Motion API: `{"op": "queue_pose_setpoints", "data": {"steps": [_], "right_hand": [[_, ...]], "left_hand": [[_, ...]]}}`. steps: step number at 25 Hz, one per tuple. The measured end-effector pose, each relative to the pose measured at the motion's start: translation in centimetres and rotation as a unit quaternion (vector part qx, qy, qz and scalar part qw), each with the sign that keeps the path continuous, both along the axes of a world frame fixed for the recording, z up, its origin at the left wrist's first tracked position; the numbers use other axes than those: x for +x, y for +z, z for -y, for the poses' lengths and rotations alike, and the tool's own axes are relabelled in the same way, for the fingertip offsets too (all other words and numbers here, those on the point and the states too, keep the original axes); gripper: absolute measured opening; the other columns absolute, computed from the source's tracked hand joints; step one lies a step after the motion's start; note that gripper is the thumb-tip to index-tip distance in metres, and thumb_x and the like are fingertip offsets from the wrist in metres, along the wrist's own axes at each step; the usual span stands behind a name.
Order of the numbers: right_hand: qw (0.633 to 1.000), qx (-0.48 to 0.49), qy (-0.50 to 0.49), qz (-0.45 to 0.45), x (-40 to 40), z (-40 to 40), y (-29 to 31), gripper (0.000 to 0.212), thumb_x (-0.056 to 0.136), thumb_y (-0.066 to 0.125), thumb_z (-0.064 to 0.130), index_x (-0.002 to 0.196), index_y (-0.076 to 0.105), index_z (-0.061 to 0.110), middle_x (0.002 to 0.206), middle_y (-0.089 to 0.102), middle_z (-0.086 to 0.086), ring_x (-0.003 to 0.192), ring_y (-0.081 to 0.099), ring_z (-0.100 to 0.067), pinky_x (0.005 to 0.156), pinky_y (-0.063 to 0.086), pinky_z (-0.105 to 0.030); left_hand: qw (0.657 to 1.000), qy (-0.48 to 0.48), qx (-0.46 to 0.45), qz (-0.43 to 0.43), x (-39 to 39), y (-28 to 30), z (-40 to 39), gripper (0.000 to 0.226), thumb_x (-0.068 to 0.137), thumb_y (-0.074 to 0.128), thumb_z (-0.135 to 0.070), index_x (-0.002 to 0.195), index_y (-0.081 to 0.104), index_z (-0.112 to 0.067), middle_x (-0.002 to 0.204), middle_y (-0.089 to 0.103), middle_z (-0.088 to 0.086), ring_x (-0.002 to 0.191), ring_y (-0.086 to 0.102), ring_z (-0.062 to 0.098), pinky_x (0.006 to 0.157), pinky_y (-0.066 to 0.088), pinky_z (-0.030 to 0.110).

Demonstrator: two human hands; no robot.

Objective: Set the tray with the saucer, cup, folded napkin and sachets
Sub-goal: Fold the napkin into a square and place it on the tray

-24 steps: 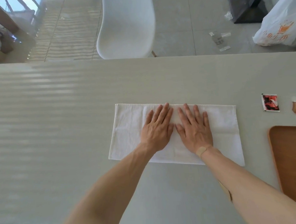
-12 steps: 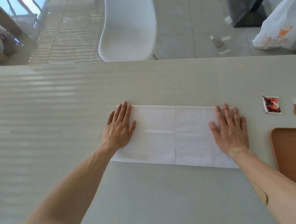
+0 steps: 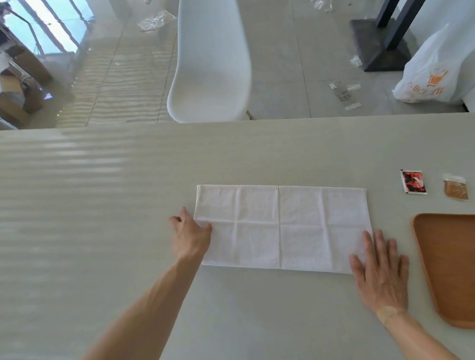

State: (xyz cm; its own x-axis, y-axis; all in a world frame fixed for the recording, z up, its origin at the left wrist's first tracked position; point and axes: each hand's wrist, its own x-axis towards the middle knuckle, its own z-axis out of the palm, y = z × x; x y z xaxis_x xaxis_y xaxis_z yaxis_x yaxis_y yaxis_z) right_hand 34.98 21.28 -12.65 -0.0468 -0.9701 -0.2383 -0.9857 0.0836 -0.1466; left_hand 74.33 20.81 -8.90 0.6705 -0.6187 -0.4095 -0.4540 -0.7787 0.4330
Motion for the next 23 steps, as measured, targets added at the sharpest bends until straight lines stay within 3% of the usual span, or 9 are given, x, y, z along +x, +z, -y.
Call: {"op": "queue_pose_setpoints", "data": {"steps": [3, 6, 9, 12, 14, 18, 23], "right_hand": [[1.000, 0.015, 0.000, -0.016, 0.1, -0.4, 0.3, 0.069, 0.093, 0.016, 0.057, 0.154, 0.009, 0.025, 0.163, 0.006, -0.002, 0.149, 0.004, -0.031, 0.118, 0.009, -0.055], [0.999, 0.043, 0.002, -0.025, -0.2, -0.3, 0.7, 0.068, 0.093, 0.017, 0.056, 0.153, 0.001, 0.028, 0.164, -0.002, 0.001, 0.150, -0.002, -0.028, 0.120, 0.005, -0.051], [0.998, 0.056, 0.010, -0.026, -0.4, -0.5, 0.9, 0.066, 0.096, 0.020, 0.054, 0.153, -0.005, 0.030, 0.163, -0.007, 0.003, 0.150, -0.005, -0.028, 0.120, 0.004, -0.049], [0.997, 0.070, 0.013, -0.026, -0.5, -0.4, 1.3, 0.066, 0.096, 0.019, 0.055, 0.152, -0.007, 0.030, 0.163, -0.009, 0.003, 0.149, -0.006, -0.028, 0.120, 0.004, -0.048], [0.997, 0.068, 0.016, -0.037, -0.2, -0.4, 1.5, 0.067, 0.096, 0.019, 0.055, 0.152, -0.008, 0.029, 0.163, -0.009, 0.002, 0.150, -0.005, -0.028, 0.120, 0.006, -0.049], [0.998, 0.060, 0.029, -0.020, 1.1, -1.1, 1.5, 0.068, 0.096, 0.018, 0.056, 0.152, -0.009, 0.029, 0.163, -0.009, 0.002, 0.150, -0.005, -0.027, 0.120, 0.005, -0.052], [0.994, 0.044, 0.099, -0.006, 4.1, -3.0, 1.2, 0.075, 0.086, -0.011, 0.062, 0.153, -0.004, 0.028, 0.161, -0.006, 0.004, 0.150, -0.002, -0.027, 0.119, 0.002, -0.053]], "left_hand": [[0.997, 0.054, 0.003, -0.059, -0.4, 0.3, 1.1, 0.052, 0.079, 0.061, -0.020, 0.127, 0.041, -0.016, 0.119, 0.049, 0.011, 0.083, 0.051, 0.028, 0.071, 0.042, 0.035], [0.992, 0.081, -0.006, -0.093, 0.4, 0.0, 1.5, 0.033, 0.073, 0.063, -0.015, 0.097, 0.041, -0.015, 0.090, 0.056, 0.004, 0.073, 0.054, 0.025, 0.064, 0.043, 0.035], [0.985, 0.078, 0.004, -0.152, 1.3, -0.4, 1.8, 0.016, 0.071, 0.064, -0.014, 0.083, 0.056, -0.007, 0.083, 0.063, 0.010, 0.070, 0.058, 0.027, 0.062, 0.044, 0.031], [0.983, 0.062, -0.019, -0.174, 1.2, -0.4, 1.7, 0.016, 0.079, 0.061, -0.020, 0.087, 0.060, -0.006, 0.088, 0.063, 0.015, 0.078, 0.061, 0.031, 0.063, 0.045, 0.032], [0.988, 0.020, -0.043, -0.147, 1.2, -0.4, 1.1, 0.017, 0.086, 0.054, -0.023, 0.084, 0.055, -0.007, 0.084, 0.060, 0.012, 0.071, 0.056, 0.027, 0.057, 0.040, 0.032], [0.987, -0.047, -0.119, -0.092, 2.7, 0.2, -0.4, 0.016, 0.096, 0.050, -0.021, 0.090, 0.053, -0.006, 0.080, 0.061, 0.016, 0.073, 0.056, 0.033, 0.064, 0.040, 0.038], [0.986, -0.086, -0.140, 0.001, 7.9, 2.5, -2.5, 0.015, 0.099, 0.049, -0.021, 0.106, 0.055, -0.009, 0.087, 0.065, 0.014, 0.076, 0.058, 0.031, 0.066, 0.039, 0.036]]}}
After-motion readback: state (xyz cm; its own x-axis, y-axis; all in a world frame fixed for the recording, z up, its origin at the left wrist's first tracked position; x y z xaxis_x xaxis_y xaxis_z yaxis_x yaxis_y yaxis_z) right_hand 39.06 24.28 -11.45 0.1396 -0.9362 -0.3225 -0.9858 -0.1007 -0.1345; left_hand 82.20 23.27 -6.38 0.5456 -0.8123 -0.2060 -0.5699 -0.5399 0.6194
